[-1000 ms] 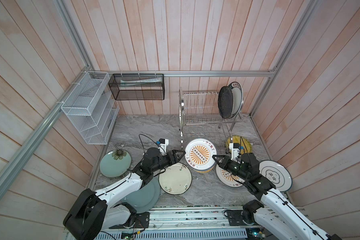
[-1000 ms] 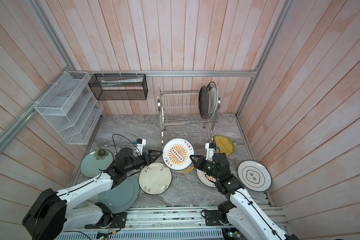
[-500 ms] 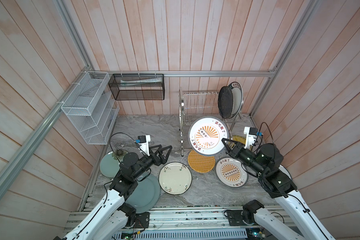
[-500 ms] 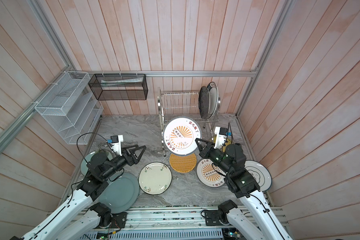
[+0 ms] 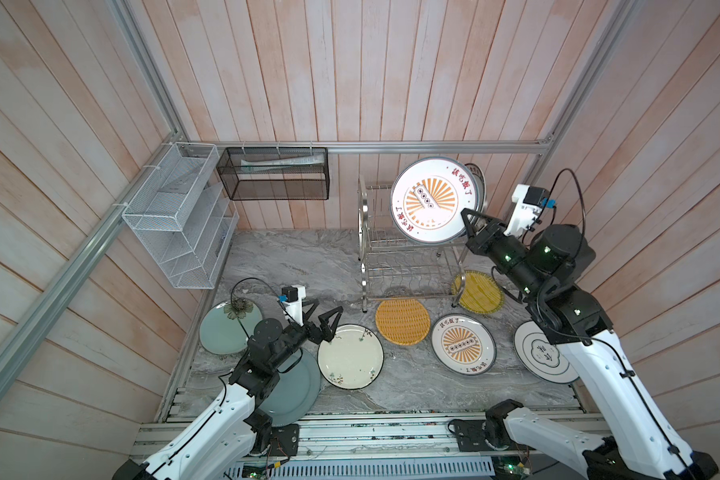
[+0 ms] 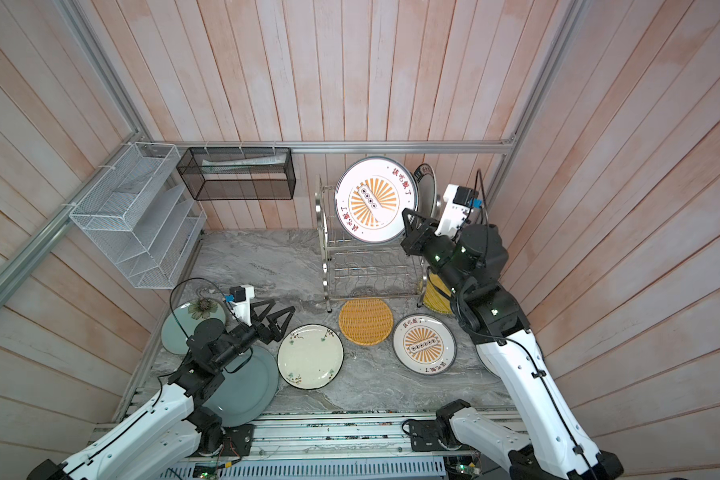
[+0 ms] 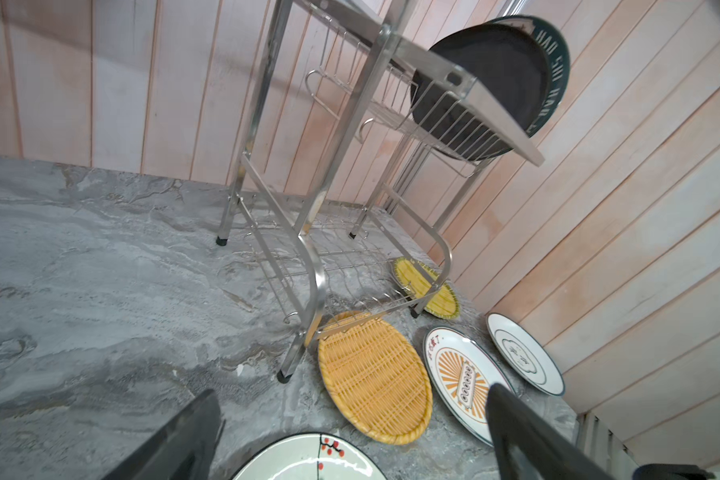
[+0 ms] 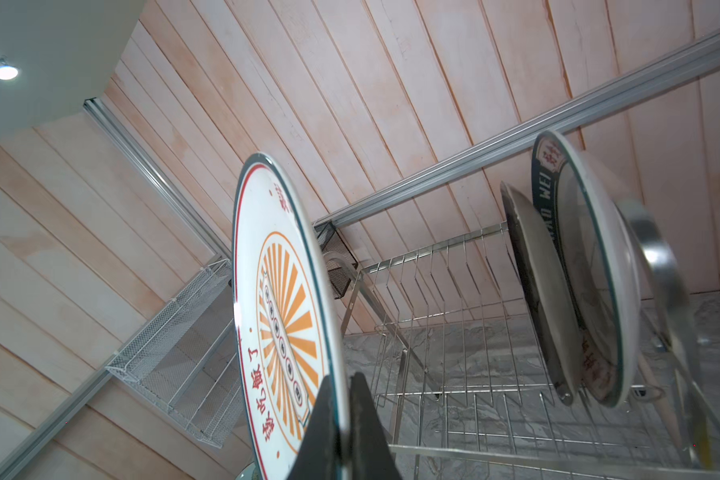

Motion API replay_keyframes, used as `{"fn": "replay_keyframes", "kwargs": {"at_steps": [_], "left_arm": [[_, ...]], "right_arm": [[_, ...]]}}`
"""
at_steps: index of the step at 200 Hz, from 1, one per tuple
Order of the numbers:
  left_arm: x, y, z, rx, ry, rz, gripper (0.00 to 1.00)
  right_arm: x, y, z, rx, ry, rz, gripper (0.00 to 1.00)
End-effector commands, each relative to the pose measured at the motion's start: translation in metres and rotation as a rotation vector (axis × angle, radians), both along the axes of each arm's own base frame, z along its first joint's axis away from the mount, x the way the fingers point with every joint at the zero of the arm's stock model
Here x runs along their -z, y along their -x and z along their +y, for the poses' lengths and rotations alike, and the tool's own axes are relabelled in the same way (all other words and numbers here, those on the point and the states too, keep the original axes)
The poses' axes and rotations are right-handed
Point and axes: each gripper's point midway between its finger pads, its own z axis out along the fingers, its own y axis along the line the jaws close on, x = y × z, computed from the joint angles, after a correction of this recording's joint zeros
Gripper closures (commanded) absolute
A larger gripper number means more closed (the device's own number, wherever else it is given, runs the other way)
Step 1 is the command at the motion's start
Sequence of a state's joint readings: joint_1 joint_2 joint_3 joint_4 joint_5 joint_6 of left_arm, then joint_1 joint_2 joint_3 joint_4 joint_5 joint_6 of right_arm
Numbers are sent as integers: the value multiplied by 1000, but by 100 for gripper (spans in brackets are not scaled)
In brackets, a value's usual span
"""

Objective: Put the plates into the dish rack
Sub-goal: 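Carry the sunburst plate to the rack with the right gripper while the left arm withdraws, then lower the sunburst plate upright into the rack's upper slots beside the black plate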

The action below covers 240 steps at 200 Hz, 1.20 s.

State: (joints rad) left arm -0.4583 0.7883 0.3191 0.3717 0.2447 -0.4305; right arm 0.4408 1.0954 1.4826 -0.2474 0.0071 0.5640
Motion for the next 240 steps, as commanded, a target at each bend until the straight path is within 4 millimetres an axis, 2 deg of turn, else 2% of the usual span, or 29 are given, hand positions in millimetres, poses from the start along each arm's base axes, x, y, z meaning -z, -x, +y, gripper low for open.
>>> {"fn": "replay_keyframes", "kwargs": {"at_steps": [1, 23, 41, 57, 113, 139, 186, 211, 240], "left_arm": [[-7, -6, 6, -42, -10, -80, 0], [-1, -9, 6, -49, 4, -47, 0], [-12, -8, -1, -12, 8, -19, 0], [-16, -12, 5, -49, -25, -1, 0], [44, -9, 20, -119, -36, -14, 0], [54, -4, 18, -93, -65, -45, 0], [43, 10, 6, 3, -32, -135, 0], [30, 16, 2, 40, -18, -194, 0], [27, 19, -2, 66, -8, -212, 0]], "right_arm": [[-29, -16, -20, 157, 89, -54, 100], [-39, -37, -25, 238, 162, -50, 100], [-39, -53, -27, 292, 220, -37, 100], [-39, -66, -31, 344, 269, -25, 100], [-30, -96, -34, 437, 401, 12, 100], [-22, -108, -33, 454, 454, 34, 100], [-5, -126, -31, 496, 556, 74, 100], [-2, -130, -29, 524, 610, 77, 100], [7, -133, -28, 570, 701, 92, 100]]}}
